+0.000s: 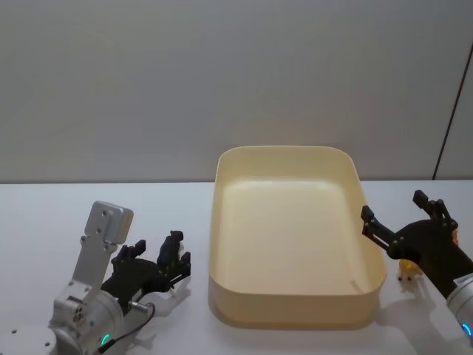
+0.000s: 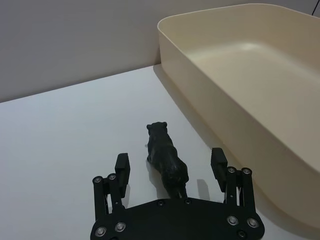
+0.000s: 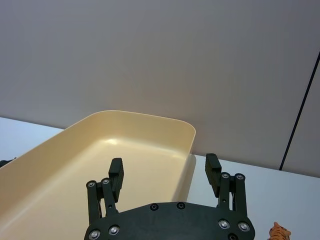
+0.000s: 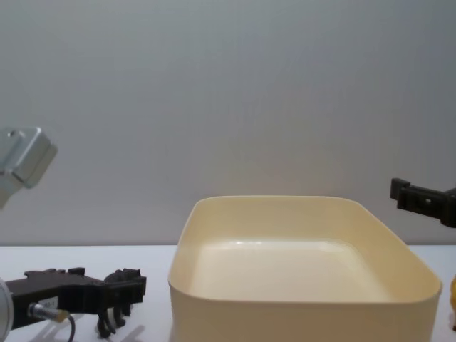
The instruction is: Pick up the toy alternately with two hands and place it into the central storage box.
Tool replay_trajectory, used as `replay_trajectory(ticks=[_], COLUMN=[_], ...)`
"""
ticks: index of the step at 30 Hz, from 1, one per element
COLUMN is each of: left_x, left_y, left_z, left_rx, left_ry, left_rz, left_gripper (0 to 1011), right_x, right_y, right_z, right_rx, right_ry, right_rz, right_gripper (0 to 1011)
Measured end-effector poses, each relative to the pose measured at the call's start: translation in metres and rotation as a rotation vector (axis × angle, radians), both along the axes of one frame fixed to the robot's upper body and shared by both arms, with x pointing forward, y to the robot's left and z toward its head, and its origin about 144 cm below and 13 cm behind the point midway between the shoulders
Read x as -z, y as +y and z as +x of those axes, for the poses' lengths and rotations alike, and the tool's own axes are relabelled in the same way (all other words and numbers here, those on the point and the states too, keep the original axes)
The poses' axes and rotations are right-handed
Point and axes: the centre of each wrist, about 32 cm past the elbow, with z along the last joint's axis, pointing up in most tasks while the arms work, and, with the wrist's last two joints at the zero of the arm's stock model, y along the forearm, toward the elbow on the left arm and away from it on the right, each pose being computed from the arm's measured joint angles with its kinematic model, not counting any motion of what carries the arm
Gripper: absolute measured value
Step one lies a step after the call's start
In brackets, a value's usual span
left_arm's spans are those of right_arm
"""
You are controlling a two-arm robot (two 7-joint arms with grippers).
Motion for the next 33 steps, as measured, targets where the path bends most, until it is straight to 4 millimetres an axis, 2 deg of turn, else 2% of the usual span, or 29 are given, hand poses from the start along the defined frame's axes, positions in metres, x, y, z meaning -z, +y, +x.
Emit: replay_trajectory(ticks=[11,24,25,27,31,32,33], left_x=[0.000,0.000,0.000,0.000,0.000,0.000,-0.001], left_y=[0.001,0.001,0.001,0.001,0.001,0.001,0.001], left_z=[0.017,0.026,0.027,0.027,0.028,0.028,0.028], left_rx=[0.039,0.061,0.063,0.064,0.064,0.065,0.065], left_ry=[0.033,0.056,0.058,0.059,0.057,0.053,0.050], left_rz=[0.027,0.046,0.047,0.047,0.047,0.046,0.046], left_gripper=[989,660,598,535,442,371,371], right_x=[0.000,0.000,0.000,0.000,0.000,0.000,0.000], right_y=[0.000,0.000,0.000,0.000,0.000,0.000,0.000], right_z=[0.000,0.000,0.000,0.000,0.000,0.000,0.000], right_rx=[0.000,0.000,0.000,0.000,0.000,0.000,0.000], right_ry=[0.000,0.000,0.000,0.000,0.000,0.000,0.000], right_rz=[0.000,0.000,0.000,0.000,0.000,0.000,0.000], right_gripper=[1001,1000,1000,1001,1000,1001,1000])
